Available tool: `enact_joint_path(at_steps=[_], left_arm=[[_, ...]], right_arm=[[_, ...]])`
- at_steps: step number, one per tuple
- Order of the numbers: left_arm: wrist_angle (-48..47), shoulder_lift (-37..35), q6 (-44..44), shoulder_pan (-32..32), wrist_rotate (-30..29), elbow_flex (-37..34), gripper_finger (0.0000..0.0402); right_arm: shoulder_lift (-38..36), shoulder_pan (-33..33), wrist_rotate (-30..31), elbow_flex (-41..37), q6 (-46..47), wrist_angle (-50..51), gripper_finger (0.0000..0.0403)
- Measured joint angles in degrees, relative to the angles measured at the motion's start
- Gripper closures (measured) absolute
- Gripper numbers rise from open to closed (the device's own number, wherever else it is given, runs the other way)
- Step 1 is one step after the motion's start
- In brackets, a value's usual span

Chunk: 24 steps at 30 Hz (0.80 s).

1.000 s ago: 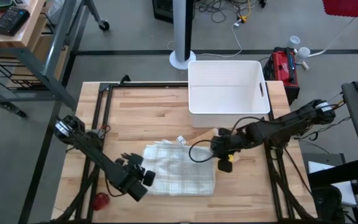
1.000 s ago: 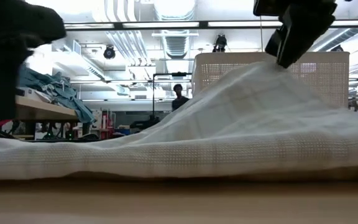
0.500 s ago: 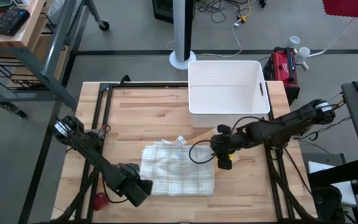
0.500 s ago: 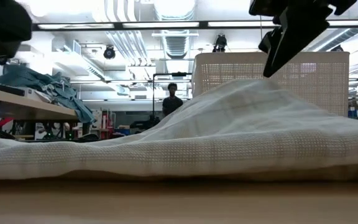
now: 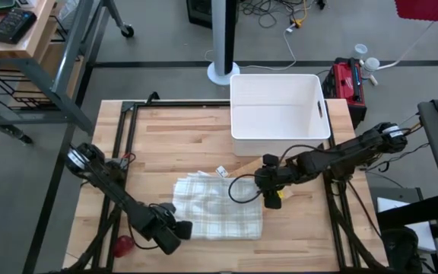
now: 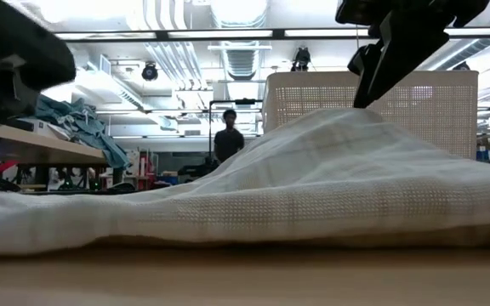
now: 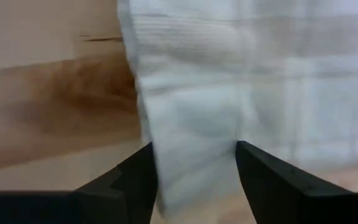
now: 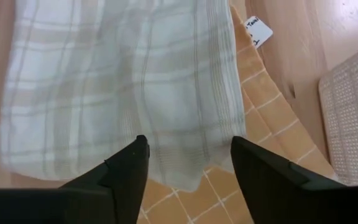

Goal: Fold towel
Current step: Fold the white checkered towel

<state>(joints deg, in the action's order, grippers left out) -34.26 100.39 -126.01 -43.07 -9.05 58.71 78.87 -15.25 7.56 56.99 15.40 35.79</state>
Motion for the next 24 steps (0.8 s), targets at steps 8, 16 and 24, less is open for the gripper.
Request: enact_joint_path(at_steps=[8,16,24], left_arm=[[7.6,1.1,0.3,0.0,-3.8,-3.1,0.0272],[-7.5,1.3,2.6,0.3,-6.8,5.5,0.0385],[-23.9,1.7,3.5,0.9,-5.4,16.1,0.0396]], right_arm=[[0.0,0.0,0.0,0.0,-2.0,-0.7,0.0178],[0.0,0.0,0.0,0.0,-3.9,-3.3,0.0186],[0.0,0.3,0.0,0.0,-5.4,-5.7,0.0181]])
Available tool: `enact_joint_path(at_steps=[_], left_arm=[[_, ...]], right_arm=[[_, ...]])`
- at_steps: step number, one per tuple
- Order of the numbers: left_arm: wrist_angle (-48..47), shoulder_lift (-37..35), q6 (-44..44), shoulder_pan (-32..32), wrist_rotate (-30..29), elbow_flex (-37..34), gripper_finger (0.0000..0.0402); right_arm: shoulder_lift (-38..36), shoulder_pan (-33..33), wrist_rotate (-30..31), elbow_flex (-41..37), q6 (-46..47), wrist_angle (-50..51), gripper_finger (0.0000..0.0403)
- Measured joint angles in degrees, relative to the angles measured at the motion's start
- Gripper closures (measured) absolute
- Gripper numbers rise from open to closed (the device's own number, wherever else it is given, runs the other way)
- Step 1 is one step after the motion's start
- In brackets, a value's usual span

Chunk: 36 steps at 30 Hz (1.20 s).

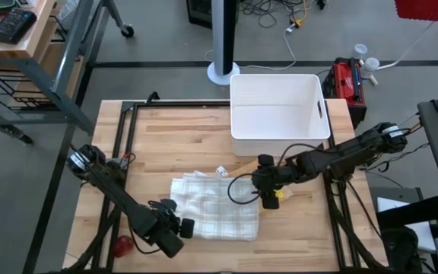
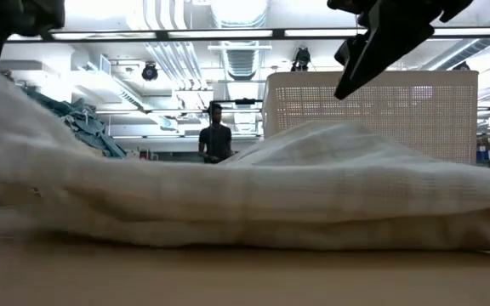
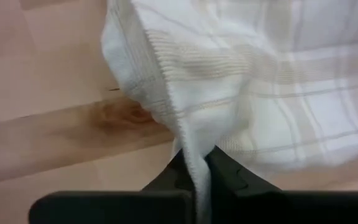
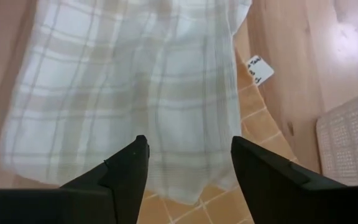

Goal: Fold towel
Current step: Fold the white checkered towel

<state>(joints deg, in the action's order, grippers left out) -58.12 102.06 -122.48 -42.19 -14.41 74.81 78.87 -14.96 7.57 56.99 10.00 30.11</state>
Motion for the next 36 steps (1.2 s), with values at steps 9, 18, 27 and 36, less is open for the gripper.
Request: enact_joint_path(at_steps=[9,18,27,36], left_arm=[[-4.3,0.0,10.9,4.7,-0.1,4.7,0.0400],[-13.2,0.0,14.6,7.5,6.1,3.1,0.0401],[-13.8,0.0,14.3,6.7,0.2,7.8,0.0401],[-14.9,0.0,11.4,7.0,7.4,6.9,0.0401]], right_arm=[[0.0,0.2,0.0,0.0,-3.8,-3.4,0.0195],[0.0,3.0,-0.1,0.0,-5.4,-5.3,0.0197],[2.9,5.2,-7.5,0.0,-10.3,-13.4,0.0196],[11.7,6.2,-7.5,2.5,-13.7,-15.8,0.0196]])
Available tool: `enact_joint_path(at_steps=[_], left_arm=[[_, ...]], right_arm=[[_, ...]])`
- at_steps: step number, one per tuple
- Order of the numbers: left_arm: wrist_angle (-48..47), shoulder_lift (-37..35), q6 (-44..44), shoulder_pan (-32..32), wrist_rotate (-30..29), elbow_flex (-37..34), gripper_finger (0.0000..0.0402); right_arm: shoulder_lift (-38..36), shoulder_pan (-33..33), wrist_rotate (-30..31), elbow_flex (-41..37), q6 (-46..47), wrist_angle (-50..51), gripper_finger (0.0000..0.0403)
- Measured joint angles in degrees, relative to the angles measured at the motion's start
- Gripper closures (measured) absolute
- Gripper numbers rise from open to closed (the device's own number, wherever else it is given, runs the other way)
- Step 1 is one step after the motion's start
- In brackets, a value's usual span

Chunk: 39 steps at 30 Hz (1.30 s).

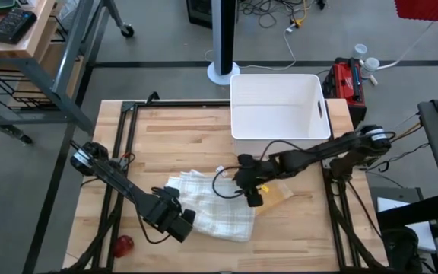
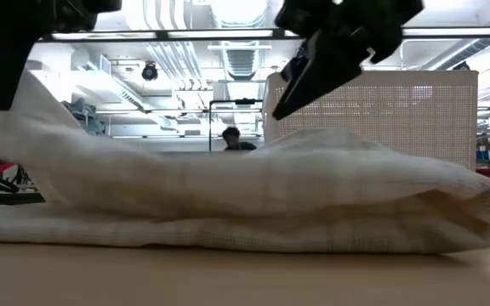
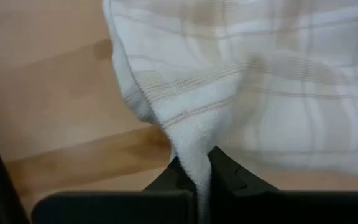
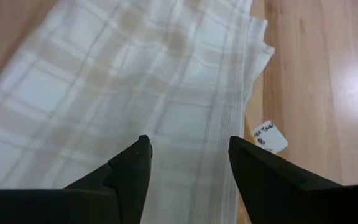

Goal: Fold towel
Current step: Fold the white checkered towel

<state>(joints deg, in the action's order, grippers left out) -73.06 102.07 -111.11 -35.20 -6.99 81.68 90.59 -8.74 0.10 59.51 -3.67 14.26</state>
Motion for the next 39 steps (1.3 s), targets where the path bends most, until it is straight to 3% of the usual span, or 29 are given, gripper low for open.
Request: enact_joint_path(at_steps=[6,11,20,28,35,39], left_arm=[[7.9,0.1,-1.0,-0.1,-0.4,-3.6,0.0398],[15.4,0.1,-2.7,-0.1,-1.3,-7.7,0.0393],[15.5,0.2,-5.2,-0.3,-0.8,-10.5,0.0395],[14.4,0.2,-3.3,-2.5,-17.0,-5.5,0.0397],[14.2,0.1,2.9,-3.0,-21.8,-1.5,0.0398],[14.0,0.1,5.2,-2.8,-25.9,-0.8,0.0398]], right_arm=[[6.9,1.3,-1.0,6.9,-1.6,1.2,0.0197],[12.9,2.8,-6.0,14.3,-2.9,4.3,0.0191],[21.5,5.3,-7.4,24.2,-4.4,8.6,0.0183],[28.5,9.4,-14.8,30.5,-3.5,9.6,0.0191],[30.3,11.9,-20.8,33.1,-10.5,10.5,0.0193],[30.2,12.8,-27.7,35.0,-17.5,10.9,0.0194]])
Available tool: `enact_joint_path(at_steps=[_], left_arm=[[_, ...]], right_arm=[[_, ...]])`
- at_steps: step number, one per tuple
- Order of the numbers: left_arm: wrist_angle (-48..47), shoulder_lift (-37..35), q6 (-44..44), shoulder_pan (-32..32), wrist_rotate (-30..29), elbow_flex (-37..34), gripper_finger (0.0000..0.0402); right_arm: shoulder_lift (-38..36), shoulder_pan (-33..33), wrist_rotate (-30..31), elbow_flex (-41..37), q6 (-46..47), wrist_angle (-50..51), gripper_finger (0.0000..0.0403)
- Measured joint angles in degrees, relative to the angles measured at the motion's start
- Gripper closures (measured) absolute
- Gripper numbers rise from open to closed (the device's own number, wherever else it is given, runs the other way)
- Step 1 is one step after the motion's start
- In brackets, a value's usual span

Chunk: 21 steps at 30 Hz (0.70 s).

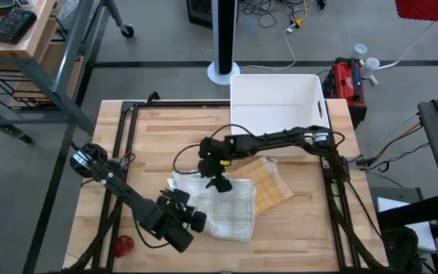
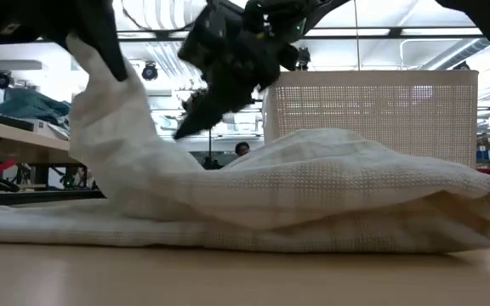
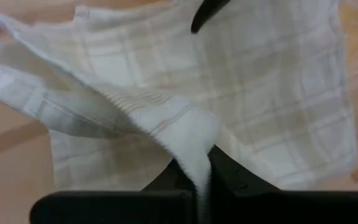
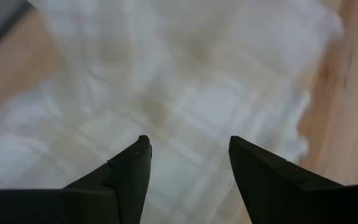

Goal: Fold towel
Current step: Fold the white checkered towel

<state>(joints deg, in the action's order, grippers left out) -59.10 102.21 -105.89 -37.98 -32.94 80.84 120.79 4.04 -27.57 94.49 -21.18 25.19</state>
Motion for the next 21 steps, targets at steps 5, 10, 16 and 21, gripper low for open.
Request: enact_joint_path(at_steps=[5,10,16,21], left_arm=[[0.0,0.0,1.3,0.6,-0.6,0.9,0.0398],[0.8,0.0,2.7,0.5,-0.6,0.9,0.0398],[3.6,0.0,7.0,0.0,-0.4,0.9,0.0398],[5.9,0.0,10.8,-1.3,0.0,0.9,0.0398]], right_arm=[[0.0,0.3,-3.6,4.1,-7.7,-0.4,0.0193],[0.3,0.2,-4.0,7.0,-12.7,-0.3,0.0202],[0.4,0.5,-1.7,8.0,-9.9,-0.4,0.0202],[1.5,1.0,-0.1,7.1,-7.8,-0.5,0.0203]])
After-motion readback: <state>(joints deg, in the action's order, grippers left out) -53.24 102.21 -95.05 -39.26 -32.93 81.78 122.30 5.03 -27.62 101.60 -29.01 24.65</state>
